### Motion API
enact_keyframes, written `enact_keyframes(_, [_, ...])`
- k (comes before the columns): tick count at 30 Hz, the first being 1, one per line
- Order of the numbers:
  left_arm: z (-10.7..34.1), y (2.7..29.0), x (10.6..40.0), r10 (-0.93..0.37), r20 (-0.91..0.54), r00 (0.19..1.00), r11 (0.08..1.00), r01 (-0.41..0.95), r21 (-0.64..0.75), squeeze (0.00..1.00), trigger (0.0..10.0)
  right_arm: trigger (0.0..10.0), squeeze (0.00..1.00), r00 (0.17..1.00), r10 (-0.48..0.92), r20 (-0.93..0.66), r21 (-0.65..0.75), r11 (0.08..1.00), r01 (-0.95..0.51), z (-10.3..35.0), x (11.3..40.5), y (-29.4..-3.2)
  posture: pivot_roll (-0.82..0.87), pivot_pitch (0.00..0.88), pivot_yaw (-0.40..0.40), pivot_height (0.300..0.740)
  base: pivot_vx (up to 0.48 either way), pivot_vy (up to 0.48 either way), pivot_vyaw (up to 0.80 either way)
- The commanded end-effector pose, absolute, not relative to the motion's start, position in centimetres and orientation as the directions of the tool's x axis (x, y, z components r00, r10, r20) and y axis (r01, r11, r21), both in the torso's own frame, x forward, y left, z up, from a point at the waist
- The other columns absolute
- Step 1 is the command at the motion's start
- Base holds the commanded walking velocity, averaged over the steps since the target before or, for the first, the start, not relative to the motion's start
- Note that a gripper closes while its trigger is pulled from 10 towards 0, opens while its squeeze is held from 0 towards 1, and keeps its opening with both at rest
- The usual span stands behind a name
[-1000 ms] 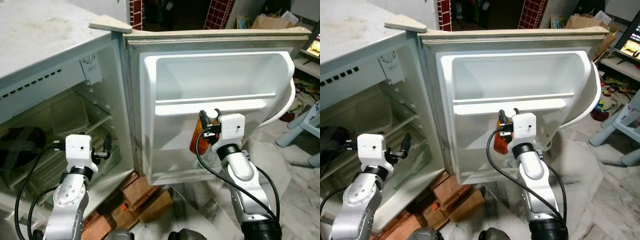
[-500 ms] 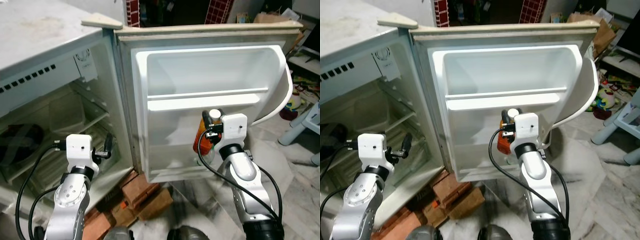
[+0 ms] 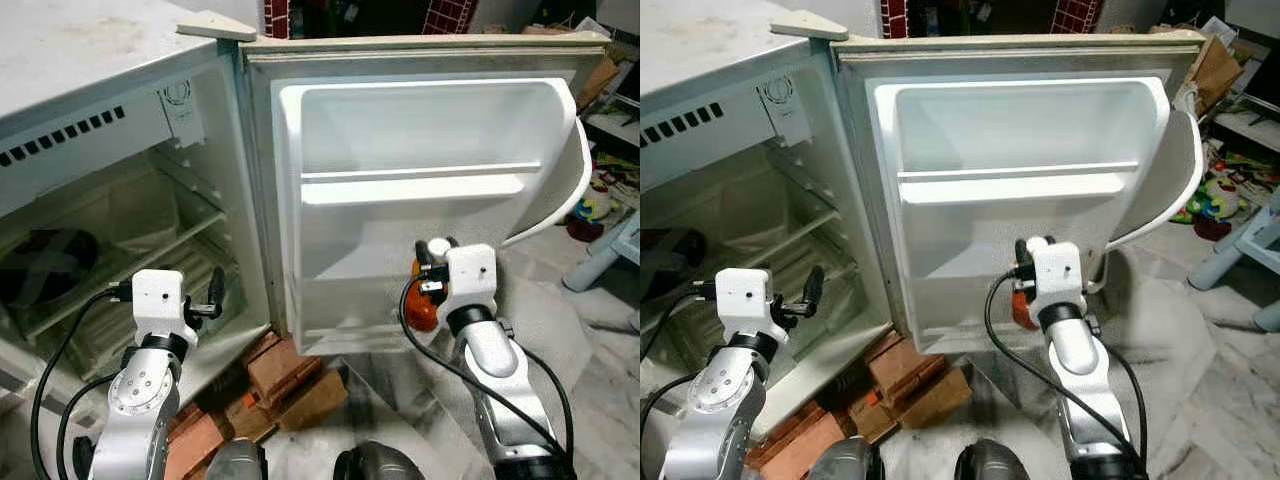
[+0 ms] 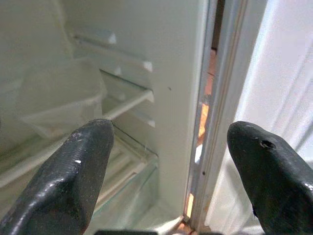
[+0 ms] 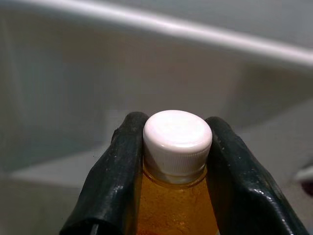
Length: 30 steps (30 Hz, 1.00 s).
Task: Restocking fridge
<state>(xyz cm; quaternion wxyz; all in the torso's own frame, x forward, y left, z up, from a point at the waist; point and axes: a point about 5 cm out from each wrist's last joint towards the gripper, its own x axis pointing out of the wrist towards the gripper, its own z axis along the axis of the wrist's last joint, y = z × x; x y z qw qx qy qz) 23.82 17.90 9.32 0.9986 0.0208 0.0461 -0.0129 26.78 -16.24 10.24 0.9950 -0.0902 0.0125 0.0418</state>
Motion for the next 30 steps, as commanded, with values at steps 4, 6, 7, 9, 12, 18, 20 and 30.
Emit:
enact_keyframes(4, [9.6, 18.0, 23.9, -0.021, -0.09, 0.996, 0.999, 0.025, 0.047, 0.0, 10.0, 10.0, 0.0, 0.997, 0.082, 0.005, -0.175, 0.981, -0.08, 11.2, 27.2, -16.0, 0.1, 0.084, -0.03, 0.639, 0.0, 0.0, 0.0])
enact_keyframes(6, [9.6, 18.0, 23.9, -0.02, -0.089, 0.996, 0.998, 0.025, 0.05, 0.0, 10.0, 10.0, 0.0, 0.996, 0.084, 0.01, -0.169, 0.982, -0.081, 11.3, 27.3, -16.0, 0.1, 0.085, -0.031, 0.639, 0.0, 0.0, 0.0])
enact_keyframes(7, [9.7, 18.0, 23.9, -0.019, -0.087, 0.996, 0.998, 0.024, 0.05, 0.0, 10.0, 10.0, 0.0, 0.996, 0.086, 0.005, -0.168, 0.982, -0.084, 11.2, 27.4, -16.0, 0.1, 0.087, -0.031, 0.639, 0.0, 0.0, 0.0])
enact_keyframes(9, [9.7, 18.0, 23.9, -0.02, -0.084, 0.996, 0.999, 0.024, 0.048, 0.0, 10.0, 10.0, 0.0, 0.996, 0.087, 0.001, -0.168, 0.982, -0.085, 11.2, 27.5, -16.0, 0.11, 0.089, -0.032, 0.639, 0.0, 0.0, 0.0])
enact_keyframes(12, [9.7, 17.9, 23.8, -0.021, -0.083, 0.996, 0.999, 0.025, 0.047, 0.0, 10.0, 10.0, 0.0, 0.996, 0.09, -0.001, -0.165, 0.982, -0.089, 11.2, 27.6, -16.0, 0.11, 0.092, -0.033, 0.639, 0.0, 0.0, 0.0])
enact_keyframes(18, [9.7, 17.3, 23.6, -0.05, -0.08, 0.995, 0.998, 0.054, 0.037, 0.0, 10.0, 10.0, 0.0, 0.994, 0.111, -0.001, -0.155, 0.982, -0.109, 11.2, 27.9, -15.6, 0.11, 0.091, -0.033, 0.639, 0.0, 0.0, 0.0])
enact_keyframes(20, [9.8, 17.4, 23.7, -0.05, -0.078, 0.996, 0.998, 0.053, 0.034, 0.0, 10.0, 10.0, 0.0, 0.993, 0.121, 0.004, -0.153, 0.981, -0.119, 11.2, 28.1, -15.4, 0.1, 0.09, -0.033, 0.639, 0.0, 0.0, 0.0])
enact_keyframes(30, [10.0, 17.2, 23.8, -0.068, -0.063, 0.996, 0.997, 0.07, 0.025, 0.0, 10.0, 10.0, 0.0, 0.987, 0.162, 0.025, -0.154, 0.976, -0.156, 11.7, 29.1, -14.9, 0.11, 0.087, -0.037, 0.639, 0.079, 0.0, 0.0])
